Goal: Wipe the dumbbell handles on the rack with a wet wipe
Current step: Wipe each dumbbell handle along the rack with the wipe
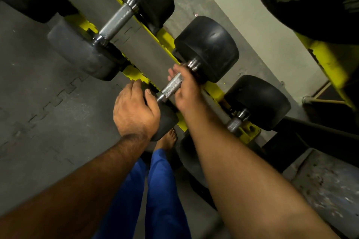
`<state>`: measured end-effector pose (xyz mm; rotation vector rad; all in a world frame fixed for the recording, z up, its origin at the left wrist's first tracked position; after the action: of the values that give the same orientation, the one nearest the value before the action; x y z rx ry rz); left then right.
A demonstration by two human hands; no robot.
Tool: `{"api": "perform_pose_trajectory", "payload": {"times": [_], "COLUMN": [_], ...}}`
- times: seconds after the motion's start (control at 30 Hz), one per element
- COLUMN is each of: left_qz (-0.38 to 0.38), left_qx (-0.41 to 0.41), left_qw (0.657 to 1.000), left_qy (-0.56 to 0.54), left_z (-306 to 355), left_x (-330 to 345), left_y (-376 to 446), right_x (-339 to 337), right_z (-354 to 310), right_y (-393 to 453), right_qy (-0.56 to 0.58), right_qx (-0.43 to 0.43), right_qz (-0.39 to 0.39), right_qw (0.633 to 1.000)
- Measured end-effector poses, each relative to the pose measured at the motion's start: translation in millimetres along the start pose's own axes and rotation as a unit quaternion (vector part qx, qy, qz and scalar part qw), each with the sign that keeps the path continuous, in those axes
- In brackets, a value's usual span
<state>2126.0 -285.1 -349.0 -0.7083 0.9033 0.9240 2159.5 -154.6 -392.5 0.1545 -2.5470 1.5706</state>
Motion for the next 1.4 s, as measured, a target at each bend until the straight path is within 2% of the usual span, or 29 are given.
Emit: {"api": "perform_pose_trajectory", "payload": {"times": [0.1, 0.23, 0.4, 0.53, 0.7, 0.83, 1.0, 1.13, 1.2, 1.33, 1.4], "left_qz": [-0.005, 0.001, 0.006, 0.001, 0.007, 0.008, 0.005, 0.012, 0.007, 0.005, 0.007], "left_qx": [-0.003, 0.002, 0.009, 0.006, 0.008, 0.007, 0.007, 0.009, 0.008, 0.009, 0.010], "left_qw": [1.000, 1.000, 1.000, 1.000, 1.000, 1.000, 1.000, 1.000, 1.000, 1.000, 1.000], "left_qy": [0.005, 0.003, -0.005, -0.006, -0.004, -0.002, -0.003, -0.004, -0.003, -0.003, -0.007], "left_z": [1, 1, 0, -1, 1, 0, 1, -1, 0, 1, 2], "left_x": [-1, -2, -2, -1, -3, -2, -4, -1, 0, -3, -3], "left_y": [1, -1, 0, 1, 1, 1, 1, 1, 1, 1, 1], "right_x": [-1, 3, 0, 5, -5, -2, -6, -1, -4, -4, -1], "right_z": [14, -19, -15, -24, 4, -4, 10, -30, -18, 3, -13], "right_y": [-9, 1, -9, 0, -14, -5, -18, 6, 5, 3, 11], "right_qy": [-0.018, 0.055, -0.045, 0.039, -0.051, -0.012, -0.134, 0.070, 0.064, -0.007, 0.038], "right_qx": [0.025, 0.024, 0.068, 0.046, 0.099, 0.084, 0.146, 0.078, 0.058, 0.091, 0.079], "right_qz": [-0.039, -0.035, -0.068, -0.040, -0.076, -0.047, -0.100, -0.060, -0.053, -0.071, -0.036], "right_qw": [0.999, 0.998, 0.994, 0.997, 0.991, 0.995, 0.975, 0.993, 0.995, 0.993, 0.996]}}
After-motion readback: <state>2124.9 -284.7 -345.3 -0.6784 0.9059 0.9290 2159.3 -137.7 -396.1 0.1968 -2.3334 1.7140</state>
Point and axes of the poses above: each hand's wrist, its own y-axis towards the middle knuckle, its own x-axis out of the palm, z = x × y, the point moved 1 cm from there along y, towards the middle knuckle, and after that the axes turned 4 degrees about z, right-handed, at the moved point
